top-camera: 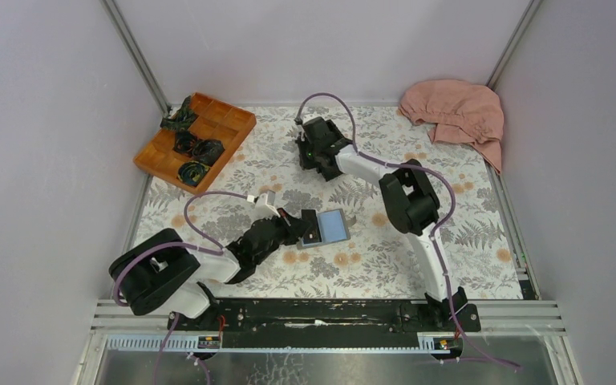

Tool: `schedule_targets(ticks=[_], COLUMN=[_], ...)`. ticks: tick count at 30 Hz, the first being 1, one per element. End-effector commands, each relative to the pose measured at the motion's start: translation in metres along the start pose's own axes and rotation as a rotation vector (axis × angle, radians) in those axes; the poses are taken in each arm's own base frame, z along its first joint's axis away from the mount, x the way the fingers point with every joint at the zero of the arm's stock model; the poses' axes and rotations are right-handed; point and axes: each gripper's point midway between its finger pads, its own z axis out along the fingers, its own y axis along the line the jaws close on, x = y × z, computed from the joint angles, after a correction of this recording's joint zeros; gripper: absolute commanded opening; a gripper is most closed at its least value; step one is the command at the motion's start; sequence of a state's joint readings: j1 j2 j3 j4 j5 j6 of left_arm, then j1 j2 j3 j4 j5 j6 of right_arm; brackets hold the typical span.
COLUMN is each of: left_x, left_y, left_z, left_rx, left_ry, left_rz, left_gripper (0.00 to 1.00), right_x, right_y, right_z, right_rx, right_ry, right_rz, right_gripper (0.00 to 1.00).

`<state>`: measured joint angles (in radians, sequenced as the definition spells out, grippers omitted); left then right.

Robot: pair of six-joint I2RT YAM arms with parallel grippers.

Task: Put the credit cards into the card holder
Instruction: Move the storage box to the center of the board.

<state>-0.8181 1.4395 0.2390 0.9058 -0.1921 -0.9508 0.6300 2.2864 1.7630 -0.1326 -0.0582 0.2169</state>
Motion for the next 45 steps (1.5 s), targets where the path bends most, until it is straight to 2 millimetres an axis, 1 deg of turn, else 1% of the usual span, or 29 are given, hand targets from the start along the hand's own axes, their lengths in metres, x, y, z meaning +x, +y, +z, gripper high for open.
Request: schedule_targets(ticks=[1,5,9,13,15,18,22,25,31,36,38,41,43,45], left_x=[-0.018,-0.015,-0.01,-0.005,-0.003,-0.002,0.0,0.002,0.003,0.003,0.003,0.002,0.001,0.0], left_y=[-0.013,-0.006,-0.002,0.001,0.002,0.004,0.005,0.007,0.009,0.013,0.014,0.015,0.013,0.01], left_z=[0.003,0.003,0.007,0.01,0.011,0.011,0.012,0.012,0.01,0.008,0.008,0.007,0.008,0.008], left_rx=[0.025,0.002,-0.007,-0.011,-0.014,-0.021,-0.025,-0.033,-0.049,-0.077,-0.087,-0.098,-0.096,-0.093], left_ry=[-0.096,-0.103,-0.097,-0.09,-0.087,-0.087,-0.085,-0.084,-0.088,-0.094,-0.101,-0.11,-0.117,-0.122], left_rz=[-0.017,-0.016,-0.019,-0.026,-0.029,-0.03,-0.03,-0.034,-0.035,-0.025,-0.026,-0.031,-0.035,-0.041], left_gripper=[0.0,0.0,0.0,0.0,0.0,0.0,0.0,0.0,0.0,0.0,0.0,0.0,0.0,0.0], right_x=[-0.021,-0.031,-0.048,-0.066,-0.07,-0.067,-0.062,-0.065,-0.08,-0.082,-0.082,-0.085,-0.09,-0.092], right_y=[0.002,-0.011,-0.024,-0.035,-0.04,-0.049,-0.061,-0.069,-0.094,-0.122,-0.129,-0.131,-0.118,-0.098], right_z=[0.008,0.024,0.038,0.042,0.041,0.035,0.02,0.009,-0.016,-0.038,-0.045,-0.05,-0.049,-0.051], right_rx=[0.127,0.225,0.322,0.398,0.428,0.473,0.524,0.562,0.675,0.734,0.745,0.74,0.658,0.549], right_ry=[-0.02,-0.021,-0.04,-0.097,-0.105,-0.095,-0.086,-0.106,-0.162,-0.185,-0.195,-0.204,-0.212,-0.218], right_rz=[-0.093,-0.151,-0.177,-0.182,-0.179,-0.157,-0.101,-0.056,0.007,0.063,0.076,0.069,0.051,0.032], right_gripper=[0.0,0.0,0.0,0.0,0.0,0.0,0.0,0.0,0.0,0.0,0.0,0.0,0.0,0.08])
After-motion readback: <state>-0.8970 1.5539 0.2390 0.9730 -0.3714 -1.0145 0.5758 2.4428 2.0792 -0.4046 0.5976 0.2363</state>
